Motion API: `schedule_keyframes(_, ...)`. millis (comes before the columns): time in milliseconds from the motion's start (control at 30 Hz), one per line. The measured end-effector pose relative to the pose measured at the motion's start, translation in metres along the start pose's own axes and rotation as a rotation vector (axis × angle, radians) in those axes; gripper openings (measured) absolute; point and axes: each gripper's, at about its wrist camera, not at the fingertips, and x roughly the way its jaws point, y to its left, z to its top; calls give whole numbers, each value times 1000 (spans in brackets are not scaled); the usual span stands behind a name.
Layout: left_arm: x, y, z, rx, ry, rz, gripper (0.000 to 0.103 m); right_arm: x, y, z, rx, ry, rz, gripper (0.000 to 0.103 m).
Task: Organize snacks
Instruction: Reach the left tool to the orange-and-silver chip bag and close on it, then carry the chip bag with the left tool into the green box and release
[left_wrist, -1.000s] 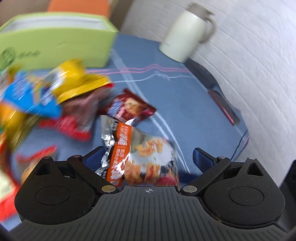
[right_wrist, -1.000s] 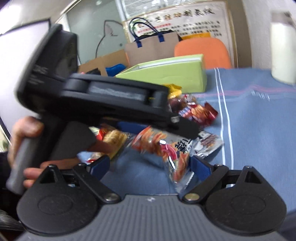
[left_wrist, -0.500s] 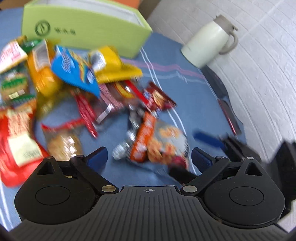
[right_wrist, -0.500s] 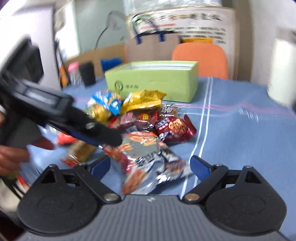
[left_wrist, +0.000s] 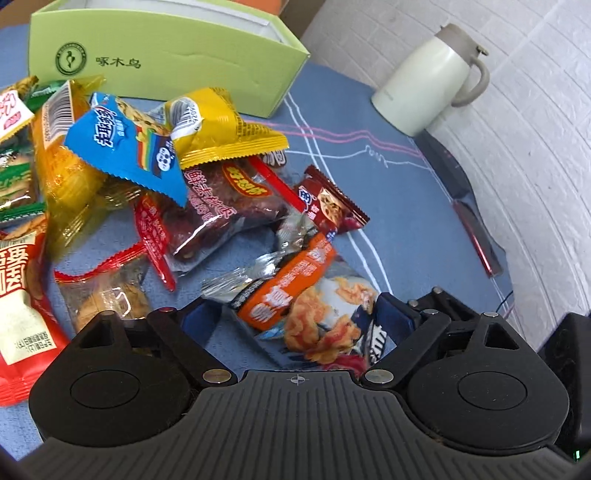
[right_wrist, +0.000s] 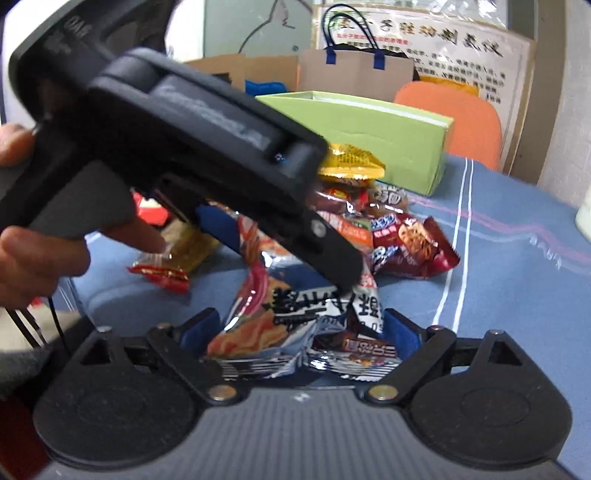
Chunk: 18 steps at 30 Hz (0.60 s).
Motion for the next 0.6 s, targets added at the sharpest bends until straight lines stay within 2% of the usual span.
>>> schedule_keyframes(100,-3,4,-2,-3,-5,-5,79,0,-4,-3,-16,-30,13,93)
schedule_keyframes(233,-5,3,-4,0,-9,-3,80,5,-2,14,-4,49,-20,92)
schedule_keyframes(367,-6,3,-5,1,-10,-14,82,-3,3,22,-40,10,-75,92)
schedule_keyframes(467,-5,0,-7,22,-10,-20,80,4,-2,26,-4,38,-55,90)
schedule_keyframes(500,-5,-1,-8,34,-12,-16,76,7,-1,25,-9,51,-49,82)
schedule_keyframes(533,-6,-1,-10,45,-17,-20,66,8,1,23,-16,61,-44,81)
schedule_keyframes(567,-8,0,-12,44,-19,-37,62,6,3,23,-13,50,-46,78)
schedule_keyframes(600,-11,3,-14,31,-16,-63,52,4,6,23,-26,50,-57,74)
